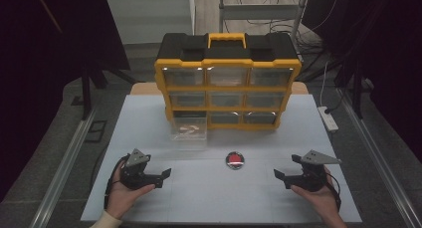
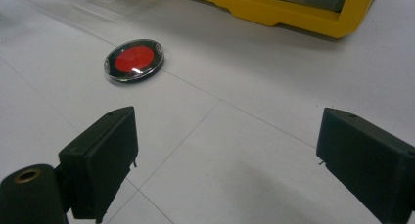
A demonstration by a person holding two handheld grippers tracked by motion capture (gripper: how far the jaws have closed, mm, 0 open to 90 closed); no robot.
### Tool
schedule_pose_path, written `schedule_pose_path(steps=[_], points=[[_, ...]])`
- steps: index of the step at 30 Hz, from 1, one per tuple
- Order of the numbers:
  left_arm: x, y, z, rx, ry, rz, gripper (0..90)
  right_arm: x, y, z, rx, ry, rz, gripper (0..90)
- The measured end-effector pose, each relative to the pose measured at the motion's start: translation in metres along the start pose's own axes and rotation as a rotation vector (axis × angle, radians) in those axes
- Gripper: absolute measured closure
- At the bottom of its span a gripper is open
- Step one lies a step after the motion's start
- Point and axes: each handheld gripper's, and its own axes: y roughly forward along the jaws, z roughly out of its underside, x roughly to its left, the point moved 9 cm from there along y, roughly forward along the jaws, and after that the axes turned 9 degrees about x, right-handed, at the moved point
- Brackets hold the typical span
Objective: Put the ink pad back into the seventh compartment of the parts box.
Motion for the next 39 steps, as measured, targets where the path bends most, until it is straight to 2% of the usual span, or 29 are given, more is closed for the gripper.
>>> schedule_pose_path(steps=[18,33,39], points=[[-0.011,-0.004,-0.012,-0.017,0.015,0.044,7.5,0.001,0.000,0.000,-0.001,0.003,-0.006,8.7],[-0.032,0.002,-0.031,-0.004,0.064,0.086,7.8,0.002,0.001,0.000,0.001,0.003,-0.008,8.7],[-0.034,0.003,-0.034,-0.001,0.069,0.091,7.9,0.002,0.002,0.000,0.002,0.001,-0.010,8.7]])
